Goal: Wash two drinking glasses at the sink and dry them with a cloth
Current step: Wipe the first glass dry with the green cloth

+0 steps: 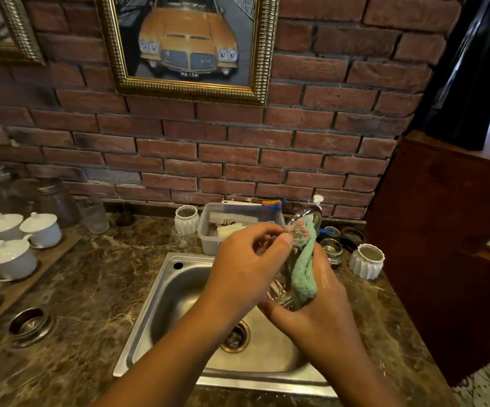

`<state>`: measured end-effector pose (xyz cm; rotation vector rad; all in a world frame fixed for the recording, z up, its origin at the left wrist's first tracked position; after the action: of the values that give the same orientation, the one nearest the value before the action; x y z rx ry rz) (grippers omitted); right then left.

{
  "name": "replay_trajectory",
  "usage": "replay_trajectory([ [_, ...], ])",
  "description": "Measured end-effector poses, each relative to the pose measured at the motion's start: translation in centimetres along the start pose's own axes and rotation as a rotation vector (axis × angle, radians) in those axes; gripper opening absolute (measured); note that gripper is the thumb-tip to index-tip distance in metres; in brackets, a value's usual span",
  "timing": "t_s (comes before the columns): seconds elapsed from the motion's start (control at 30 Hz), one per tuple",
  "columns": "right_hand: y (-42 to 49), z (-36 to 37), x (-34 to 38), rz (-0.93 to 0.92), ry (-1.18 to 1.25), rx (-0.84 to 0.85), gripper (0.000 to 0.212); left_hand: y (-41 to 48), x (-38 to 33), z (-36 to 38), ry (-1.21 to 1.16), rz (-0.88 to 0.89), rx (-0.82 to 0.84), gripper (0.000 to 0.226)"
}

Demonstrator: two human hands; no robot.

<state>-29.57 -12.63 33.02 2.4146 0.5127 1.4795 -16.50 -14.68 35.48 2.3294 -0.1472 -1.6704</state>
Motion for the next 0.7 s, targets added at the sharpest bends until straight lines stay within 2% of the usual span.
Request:
replay_trajectory([
  [0.13, 0.3, -0.6, 0.2, 0.131, 0.306, 0.099, 0.077, -0.2, 0.8, -0.1, -0.233, 0.003, -0.005, 0.042],
  [0.27, 0.6, -0.9, 0.6, 0.309, 0.711, 0.251, 0.052, -0.4, 1.2, -0.3, -0.276, 0.048, 0.027, 0.041],
  [0.37, -0.3, -0.5, 0.0, 0.562, 1.134, 0.32, 0.078, -0.7, 0.8, -0.6, -0.256, 0.144, 0.089, 0.041],
  [0.43, -0.9, -0.1, 0.1, 0.657, 1.331, 0.318, 0.074, -0.6, 0.5, -0.8, -0.235, 0.19, 0.149, 0.044],
  [0.57, -1.7, 0.4, 0.0, 0.645, 1.308, 0.344, 0.071, -0.1, 1.3, -1.0, -0.208, 0.165, 0.261, 0.049],
  [0.67, -1.3, 0.4, 0.1, 0.615, 1.093, 0.306, 0.089, -0.1, 2.2, -1.1, -0.209, 0.124, 0.289, 0.049],
  [0.7, -1.1, 0.3, 0.1, 0.549, 0.962, 0.274, 0.084, -0.1, 2.4, -1.0, -0.181, 0.123, 0.265, 0.048],
])
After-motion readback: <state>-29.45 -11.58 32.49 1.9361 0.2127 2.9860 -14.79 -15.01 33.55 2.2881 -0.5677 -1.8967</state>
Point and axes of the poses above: each hand's wrist, its own y-axis towards the middle knuckle, its own z-axis out of the palm, x = y × z, the point moved 2 cm from there along y, towards the middle knuckle, and after that the axes turned 3 degrees about y, right-handed, at the moved point
